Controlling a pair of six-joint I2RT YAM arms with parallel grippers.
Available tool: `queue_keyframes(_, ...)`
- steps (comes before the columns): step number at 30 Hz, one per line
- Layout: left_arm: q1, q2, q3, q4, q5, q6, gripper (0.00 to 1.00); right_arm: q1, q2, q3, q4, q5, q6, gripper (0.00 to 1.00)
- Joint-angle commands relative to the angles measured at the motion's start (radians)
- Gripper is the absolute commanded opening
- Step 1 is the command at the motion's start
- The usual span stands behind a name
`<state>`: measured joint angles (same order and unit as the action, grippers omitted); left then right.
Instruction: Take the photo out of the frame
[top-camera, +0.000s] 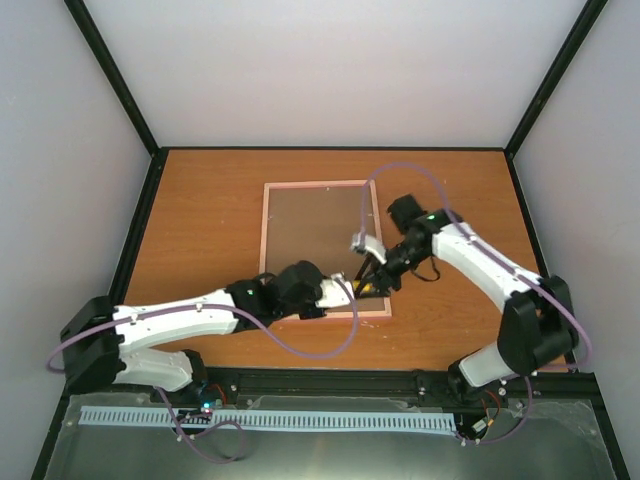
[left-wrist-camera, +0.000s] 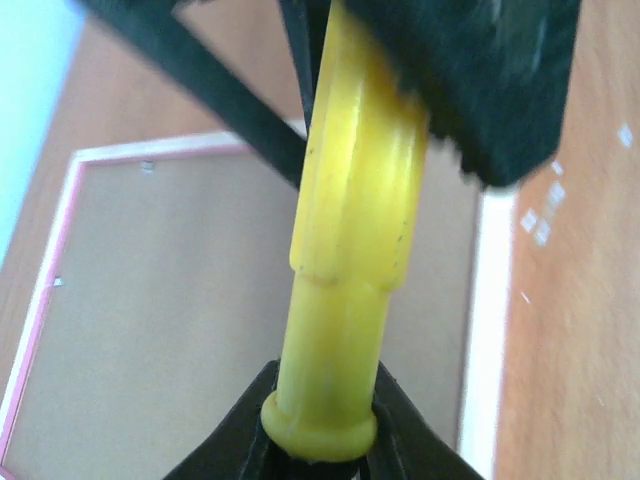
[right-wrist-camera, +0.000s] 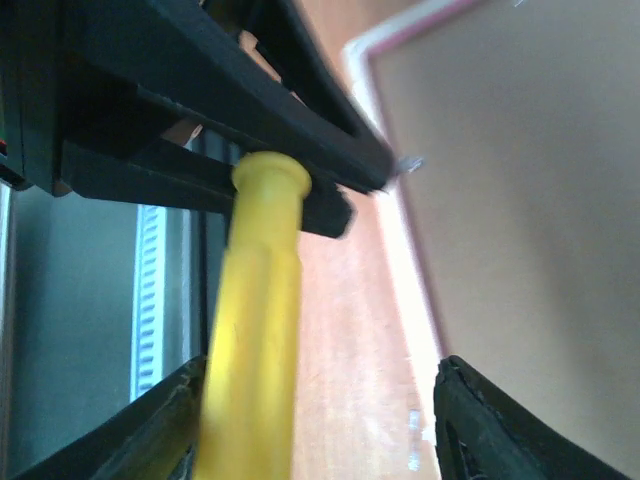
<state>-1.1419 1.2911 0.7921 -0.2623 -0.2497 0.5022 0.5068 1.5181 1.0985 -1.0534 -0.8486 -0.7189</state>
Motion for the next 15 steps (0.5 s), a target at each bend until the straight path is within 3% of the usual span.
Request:
queue_keyframes(1,0.084,-0.09,-0.019,0.163,0.141,-0.247,0.07,-0.128,-0.13,0.082,0.023,-0.089,0.021,0.59)
queue_keyframes(5,0.111,-0.129,-0.07,0.275,0.19,-0.42,0.07,-0.193,-0.248,0.074,0.153,-0.098,0.155,0.69)
queue_keyframes(8,0.155,-0.16,-0.124,0.378,0.266,-0.563,0.06,-0.194,-0.306,0.045,0.24,-0.09,0.24,0.83)
queue_keyframes(15,0.168,-0.21,-0.252,0.638,0.37,-0.825,0.07,-0.187,-0.276,0.058,0.217,-0.167,0.245,0.81)
